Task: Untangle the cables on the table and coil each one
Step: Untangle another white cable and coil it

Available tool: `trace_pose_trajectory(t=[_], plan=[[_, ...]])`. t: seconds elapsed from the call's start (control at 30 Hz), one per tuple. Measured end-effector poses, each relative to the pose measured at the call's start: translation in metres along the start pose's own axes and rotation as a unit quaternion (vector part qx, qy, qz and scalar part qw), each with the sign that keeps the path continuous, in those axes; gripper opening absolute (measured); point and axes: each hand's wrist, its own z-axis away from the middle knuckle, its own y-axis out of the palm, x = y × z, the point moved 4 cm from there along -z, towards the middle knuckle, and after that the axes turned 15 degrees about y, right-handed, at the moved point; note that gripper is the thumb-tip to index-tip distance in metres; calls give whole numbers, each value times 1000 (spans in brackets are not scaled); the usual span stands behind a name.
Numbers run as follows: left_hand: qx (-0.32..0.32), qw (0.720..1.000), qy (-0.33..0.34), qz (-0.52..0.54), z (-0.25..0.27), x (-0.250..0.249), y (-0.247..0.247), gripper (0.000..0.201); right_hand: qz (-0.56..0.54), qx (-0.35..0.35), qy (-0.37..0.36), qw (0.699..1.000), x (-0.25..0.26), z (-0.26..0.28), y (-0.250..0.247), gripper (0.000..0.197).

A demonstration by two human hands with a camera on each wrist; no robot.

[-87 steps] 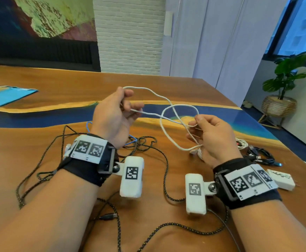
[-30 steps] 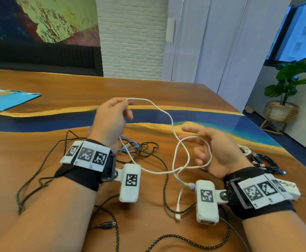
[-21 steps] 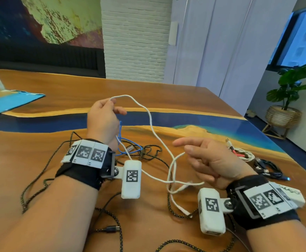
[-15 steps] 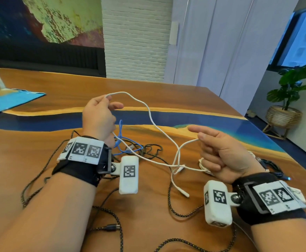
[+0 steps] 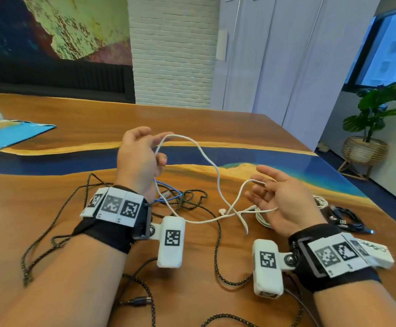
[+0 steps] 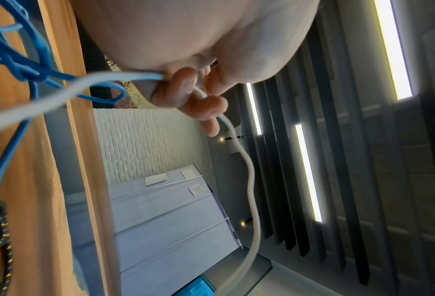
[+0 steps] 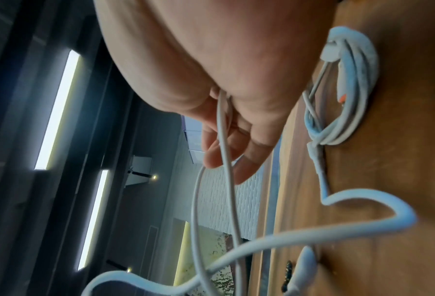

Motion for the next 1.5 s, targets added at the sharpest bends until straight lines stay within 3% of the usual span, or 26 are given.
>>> trace_pose_trajectory(t=[0.1, 0.2, 0.3, 0.37, 0.5, 0.6, 0.67, 0.73, 0.87, 1.0, 1.07, 1.17, 1.23, 1.37, 1.43, 1.5], plan=[[-23, 999, 29, -27, -3, -3, -4, 22, 55, -35, -15, 998, -1, 2, -1, 45], [-16, 986, 96, -135, -4, -5, -6, 30, 41, -30, -18, 999, 1, 5, 0, 47], [43, 957, 214, -190, 5, -25, 4, 30, 0, 5, -31, 1000, 1, 9, 8, 47], [134, 939, 255, -190, 14, -37, 15, 29, -6, 28, -62, 998, 4, 13, 14, 46], [343, 896, 165, -227, 35, -29, 39, 24, -8, 61, -126, 990, 7, 19, 26, 43], [453, 832, 88, -308, 49, -6, 47, 12, -40, 83, -160, 983, 11, 26, 30, 41], [509, 801, 43, -312, 53, 6, 47, 6, -72, 86, -181, 977, 14, 29, 30, 40], [524, 803, 11, -286, 54, 13, 47, 8, -107, 89, -196, 971, 18, 30, 27, 40], [524, 812, -54, -250, 56, 16, 45, 14, -175, 94, -195, 960, 24, 29, 20, 42], [500, 815, -5, -291, 49, 13, 41, 17, -160, 60, -197, 965, 27, 32, 15, 46], [446, 852, 5, -276, 40, 12, 36, 20, -144, 40, -187, 971, 28, 31, 8, 49], [294, 942, -20, -162, 21, 11, 24, 17, -98, -18, -157, 983, 28, 24, -6, 51], [196, 972, -3, -126, 8, 9, 15, 15, -43, -64, -125, 989, 26, 17, -14, 51], [15, 994, 69, -88, -10, -1, -7, 15, 88, -95, -65, 990, 16, 7, -15, 54], [0, 992, 95, -88, -13, -5, -11, 15, 145, -85, -59, 984, 10, 8, -9, 54], [26, 990, 110, -89, -11, -7, -7, 16, 226, -81, -73, 968, 7, 12, 0, 53]])
